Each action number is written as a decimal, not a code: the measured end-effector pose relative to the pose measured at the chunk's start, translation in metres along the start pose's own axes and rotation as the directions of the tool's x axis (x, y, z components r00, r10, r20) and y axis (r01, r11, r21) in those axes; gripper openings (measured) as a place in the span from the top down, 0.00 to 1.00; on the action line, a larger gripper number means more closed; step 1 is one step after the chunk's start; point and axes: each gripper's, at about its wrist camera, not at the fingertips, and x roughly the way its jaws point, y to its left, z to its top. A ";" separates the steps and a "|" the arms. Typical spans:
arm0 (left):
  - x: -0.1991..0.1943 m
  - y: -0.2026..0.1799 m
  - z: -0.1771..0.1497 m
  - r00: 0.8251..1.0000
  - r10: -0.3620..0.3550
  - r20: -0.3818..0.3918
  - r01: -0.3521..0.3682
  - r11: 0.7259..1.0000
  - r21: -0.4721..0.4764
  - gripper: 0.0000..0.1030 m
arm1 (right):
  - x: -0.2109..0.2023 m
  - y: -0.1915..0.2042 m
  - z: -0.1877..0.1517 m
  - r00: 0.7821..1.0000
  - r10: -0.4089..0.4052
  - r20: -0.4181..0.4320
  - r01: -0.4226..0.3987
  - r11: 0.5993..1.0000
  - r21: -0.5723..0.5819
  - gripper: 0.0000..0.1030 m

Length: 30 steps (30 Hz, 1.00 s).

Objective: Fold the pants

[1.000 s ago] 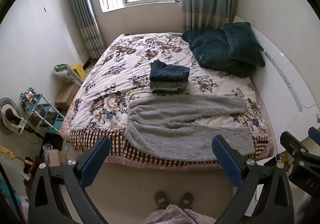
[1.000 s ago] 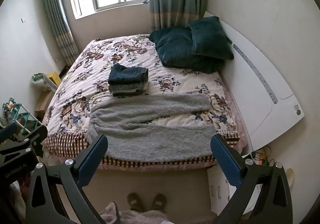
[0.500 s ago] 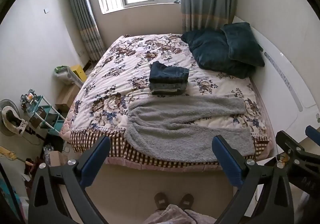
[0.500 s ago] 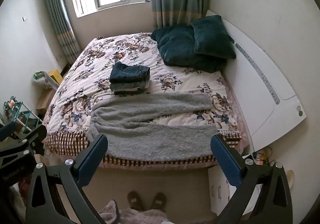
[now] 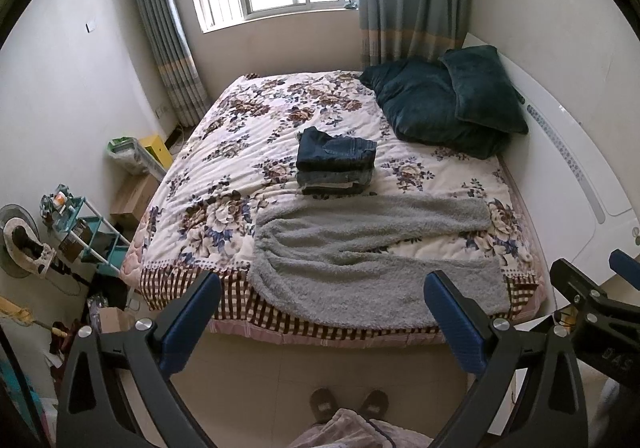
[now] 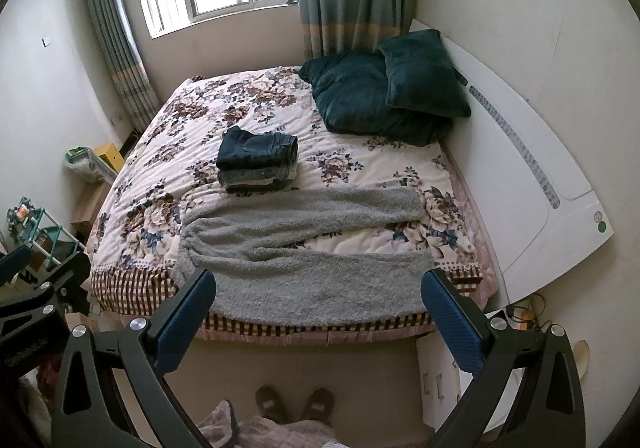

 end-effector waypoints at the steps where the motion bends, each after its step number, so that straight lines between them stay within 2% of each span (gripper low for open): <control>1: 0.000 0.000 0.002 1.000 0.000 -0.002 0.000 1.000 0.000 0.00 | 0.000 0.000 0.000 1.000 -0.001 0.000 0.001 1.000 0.001 0.00; 30: 0.006 -0.002 0.013 1.000 -0.002 0.003 0.002 1.000 -0.001 0.00 | 0.002 0.000 0.004 1.000 0.001 0.009 -0.001 1.000 0.008 0.00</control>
